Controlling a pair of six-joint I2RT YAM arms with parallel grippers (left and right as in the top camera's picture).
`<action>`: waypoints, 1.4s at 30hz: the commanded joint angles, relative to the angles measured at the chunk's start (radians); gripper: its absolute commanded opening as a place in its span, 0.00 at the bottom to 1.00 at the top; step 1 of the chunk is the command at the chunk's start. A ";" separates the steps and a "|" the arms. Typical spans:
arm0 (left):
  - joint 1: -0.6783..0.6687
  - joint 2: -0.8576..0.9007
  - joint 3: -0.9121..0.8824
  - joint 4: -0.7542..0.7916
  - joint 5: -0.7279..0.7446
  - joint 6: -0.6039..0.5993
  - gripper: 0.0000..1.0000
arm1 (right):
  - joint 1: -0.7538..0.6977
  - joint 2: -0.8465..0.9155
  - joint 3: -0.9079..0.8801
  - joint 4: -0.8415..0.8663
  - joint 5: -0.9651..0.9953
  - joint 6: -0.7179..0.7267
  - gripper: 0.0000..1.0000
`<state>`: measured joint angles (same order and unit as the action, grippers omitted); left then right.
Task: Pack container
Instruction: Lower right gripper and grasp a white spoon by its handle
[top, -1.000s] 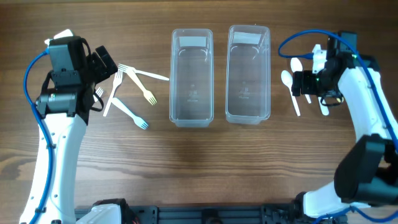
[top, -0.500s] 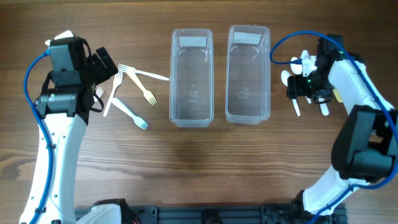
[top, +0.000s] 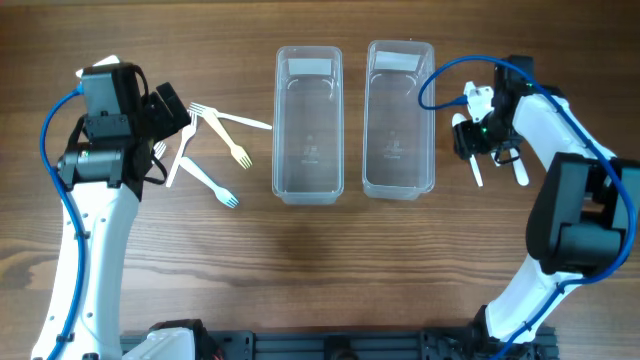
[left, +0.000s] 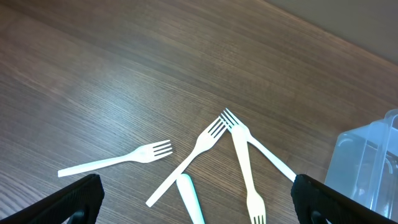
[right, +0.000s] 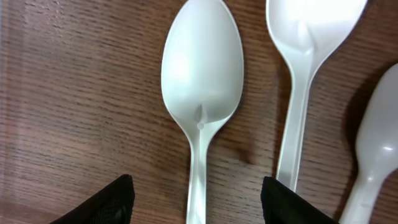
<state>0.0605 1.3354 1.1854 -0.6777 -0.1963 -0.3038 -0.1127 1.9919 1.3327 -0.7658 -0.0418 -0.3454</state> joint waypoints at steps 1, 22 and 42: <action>0.004 -0.004 0.018 -0.001 -0.010 0.013 1.00 | 0.005 0.015 0.015 -0.005 -0.008 0.009 0.59; 0.004 -0.004 0.018 -0.023 -0.010 0.013 1.00 | 0.005 0.112 0.014 -0.031 0.021 0.113 0.17; 0.004 -0.004 0.018 -0.023 -0.010 0.013 1.00 | 0.022 -0.403 0.050 -0.053 -0.198 0.479 0.04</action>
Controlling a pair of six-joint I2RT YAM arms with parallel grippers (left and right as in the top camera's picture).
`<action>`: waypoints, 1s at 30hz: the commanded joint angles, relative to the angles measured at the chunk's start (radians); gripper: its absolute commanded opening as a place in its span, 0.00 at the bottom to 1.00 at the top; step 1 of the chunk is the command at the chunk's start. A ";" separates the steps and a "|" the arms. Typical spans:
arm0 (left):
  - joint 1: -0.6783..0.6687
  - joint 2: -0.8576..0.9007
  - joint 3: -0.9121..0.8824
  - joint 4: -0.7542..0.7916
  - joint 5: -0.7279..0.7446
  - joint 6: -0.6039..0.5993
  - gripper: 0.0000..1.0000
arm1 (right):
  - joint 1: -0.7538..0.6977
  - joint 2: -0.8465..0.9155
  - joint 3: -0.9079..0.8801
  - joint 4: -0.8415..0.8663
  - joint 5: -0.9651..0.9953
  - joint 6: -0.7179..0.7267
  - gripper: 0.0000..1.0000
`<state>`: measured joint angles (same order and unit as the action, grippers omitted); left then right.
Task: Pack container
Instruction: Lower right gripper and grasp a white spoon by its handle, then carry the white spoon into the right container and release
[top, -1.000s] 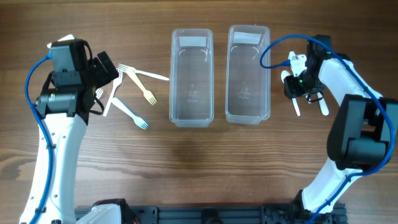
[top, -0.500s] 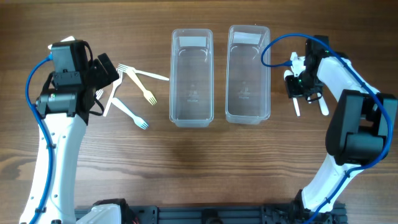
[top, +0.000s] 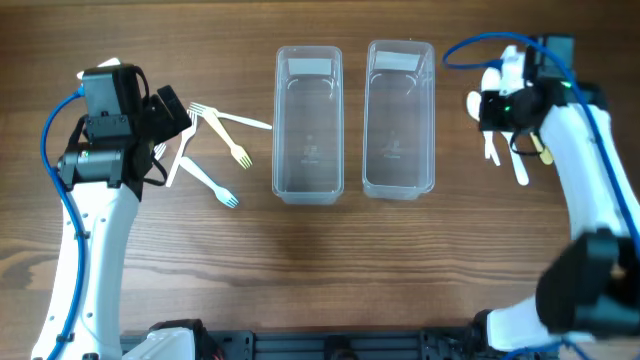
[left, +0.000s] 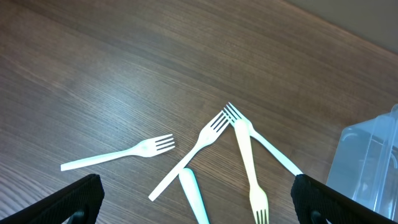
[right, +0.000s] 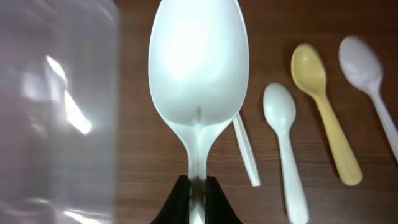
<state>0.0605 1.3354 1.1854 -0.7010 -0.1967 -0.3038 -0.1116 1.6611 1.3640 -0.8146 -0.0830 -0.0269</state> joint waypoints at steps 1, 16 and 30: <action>0.004 -0.004 0.018 0.000 -0.010 0.013 1.00 | 0.041 -0.089 0.018 -0.004 -0.200 0.221 0.04; 0.004 -0.004 0.018 0.000 -0.009 0.012 1.00 | 0.382 0.183 0.018 0.125 0.046 0.341 0.04; 0.004 -0.004 0.018 0.000 -0.010 0.012 1.00 | 0.369 0.011 0.018 0.130 0.219 0.131 0.54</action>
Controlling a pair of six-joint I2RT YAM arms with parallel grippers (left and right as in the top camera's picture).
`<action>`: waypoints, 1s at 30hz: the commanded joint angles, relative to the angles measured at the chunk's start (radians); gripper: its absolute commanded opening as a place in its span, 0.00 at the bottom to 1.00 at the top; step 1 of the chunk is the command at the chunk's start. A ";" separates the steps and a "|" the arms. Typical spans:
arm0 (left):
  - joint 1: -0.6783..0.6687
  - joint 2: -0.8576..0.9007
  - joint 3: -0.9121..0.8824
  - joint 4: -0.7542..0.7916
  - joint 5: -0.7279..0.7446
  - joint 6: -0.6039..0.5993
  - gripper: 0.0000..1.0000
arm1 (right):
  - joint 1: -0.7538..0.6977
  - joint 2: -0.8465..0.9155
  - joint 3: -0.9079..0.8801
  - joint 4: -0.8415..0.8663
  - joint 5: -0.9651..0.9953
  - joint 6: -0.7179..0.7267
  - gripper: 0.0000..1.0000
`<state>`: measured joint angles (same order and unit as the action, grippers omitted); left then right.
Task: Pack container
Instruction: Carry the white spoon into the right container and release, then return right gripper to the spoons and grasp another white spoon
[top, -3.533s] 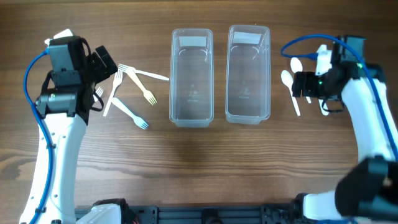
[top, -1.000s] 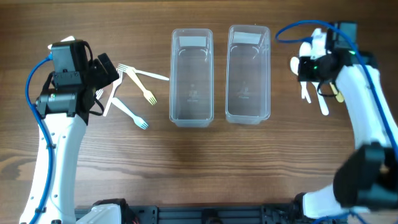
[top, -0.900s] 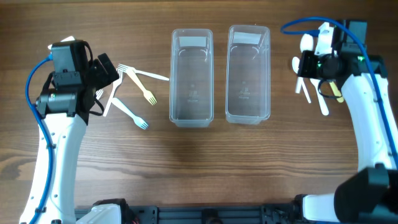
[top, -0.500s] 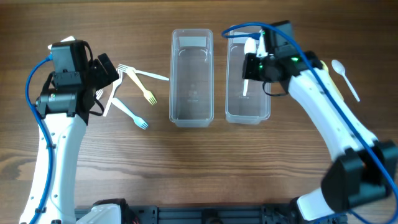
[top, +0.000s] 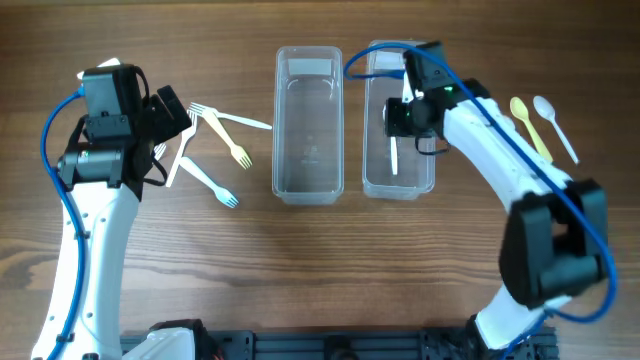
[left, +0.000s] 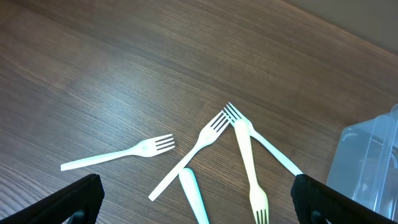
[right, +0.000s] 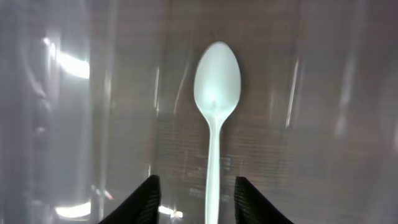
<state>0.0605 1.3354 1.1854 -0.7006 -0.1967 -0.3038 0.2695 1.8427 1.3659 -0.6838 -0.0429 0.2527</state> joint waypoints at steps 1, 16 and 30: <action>0.004 -0.004 0.018 0.000 -0.010 0.013 1.00 | -0.021 -0.208 0.016 0.004 0.250 -0.225 0.63; 0.004 -0.004 0.018 0.000 -0.010 0.013 1.00 | -0.408 0.011 0.015 -0.009 -0.033 -0.613 0.73; 0.004 -0.004 0.018 0.000 -0.010 0.012 1.00 | -0.420 0.247 0.015 0.035 -0.018 -0.589 0.72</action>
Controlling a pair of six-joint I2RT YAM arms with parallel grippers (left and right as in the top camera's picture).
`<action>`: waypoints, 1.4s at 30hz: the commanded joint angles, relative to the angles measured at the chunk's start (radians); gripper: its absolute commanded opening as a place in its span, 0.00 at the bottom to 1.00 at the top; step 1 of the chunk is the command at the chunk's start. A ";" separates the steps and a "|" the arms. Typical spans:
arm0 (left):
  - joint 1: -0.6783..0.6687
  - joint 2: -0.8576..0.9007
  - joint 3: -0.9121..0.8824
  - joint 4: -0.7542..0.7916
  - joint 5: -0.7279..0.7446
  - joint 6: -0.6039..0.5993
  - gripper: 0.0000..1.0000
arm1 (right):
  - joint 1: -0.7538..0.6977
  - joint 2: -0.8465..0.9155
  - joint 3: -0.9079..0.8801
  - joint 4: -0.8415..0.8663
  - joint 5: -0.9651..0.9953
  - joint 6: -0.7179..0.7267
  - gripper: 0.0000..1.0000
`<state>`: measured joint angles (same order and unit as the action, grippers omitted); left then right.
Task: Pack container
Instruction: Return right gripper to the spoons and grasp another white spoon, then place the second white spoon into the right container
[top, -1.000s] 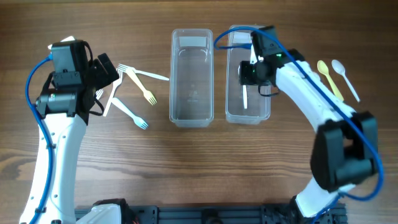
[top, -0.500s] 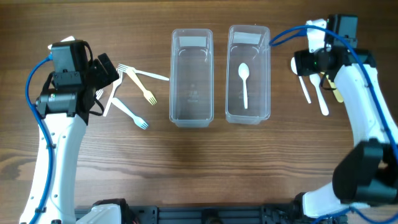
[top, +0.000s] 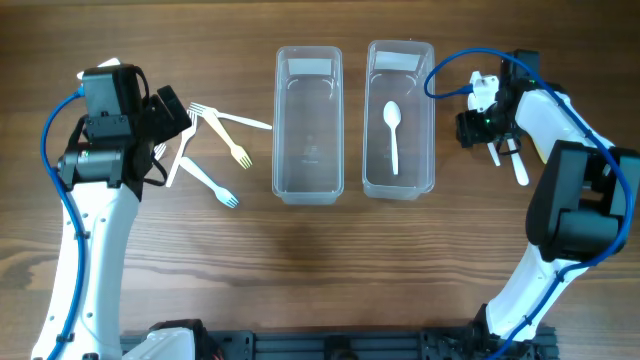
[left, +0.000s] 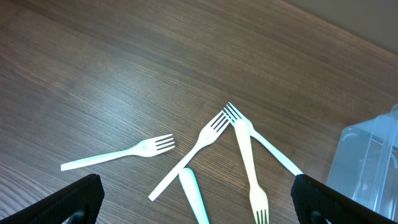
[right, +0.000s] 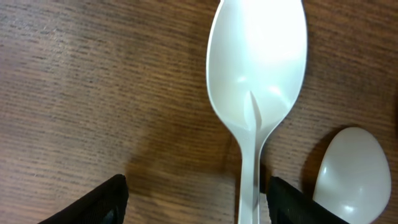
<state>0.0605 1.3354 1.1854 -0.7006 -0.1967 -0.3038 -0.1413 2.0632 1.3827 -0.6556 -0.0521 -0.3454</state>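
Two clear containers stand side by side, the left one (top: 308, 125) bare and the right one (top: 426, 120) holding a white spoon (top: 393, 125). My right gripper (top: 487, 135) (right: 199, 199) is open, low over the table right of the containers. Another white spoon (right: 256, 74) lies between its fingers, its handle near the right finger (right: 292, 199). A further spoon bowl (right: 348, 168) shows beside it. My left gripper (top: 168, 125) (left: 196, 208) hangs open above several plastic forks (left: 249, 168) left of the containers.
The forks include a yellow one (top: 235, 150), a pale blue one (top: 215, 185) and white ones (top: 240, 120) in a loose pile. A white spoon handle (top: 520, 168) pokes out under the right arm. Wood table (top: 320, 270) stretches toward the front.
My right gripper has moved from over the right container to the table right of it, open around another white spoon. The first spoon stays in the container. The left arm is unchanged.
My right gripper stood open around a white spoon on the table. Then it was shut on that spoon, lifted beside the right container. Then it was open over the container with the spoon lying inside. Now it is down at the remaining spoons. The left arm never moved.
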 joint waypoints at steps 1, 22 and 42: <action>0.004 -0.004 0.018 0.000 -0.010 0.013 1.00 | -0.009 0.028 -0.002 0.011 -0.009 0.008 0.72; 0.004 -0.004 0.018 0.000 -0.010 0.012 1.00 | -0.010 0.046 -0.002 -0.004 -0.005 0.159 0.04; 0.004 -0.004 0.018 0.000 -0.010 0.012 1.00 | 0.341 -0.424 -0.034 -0.040 -0.059 0.813 0.04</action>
<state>0.0605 1.3354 1.1854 -0.7006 -0.1967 -0.3038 0.1402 1.5616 1.3815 -0.6956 -0.1444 0.2707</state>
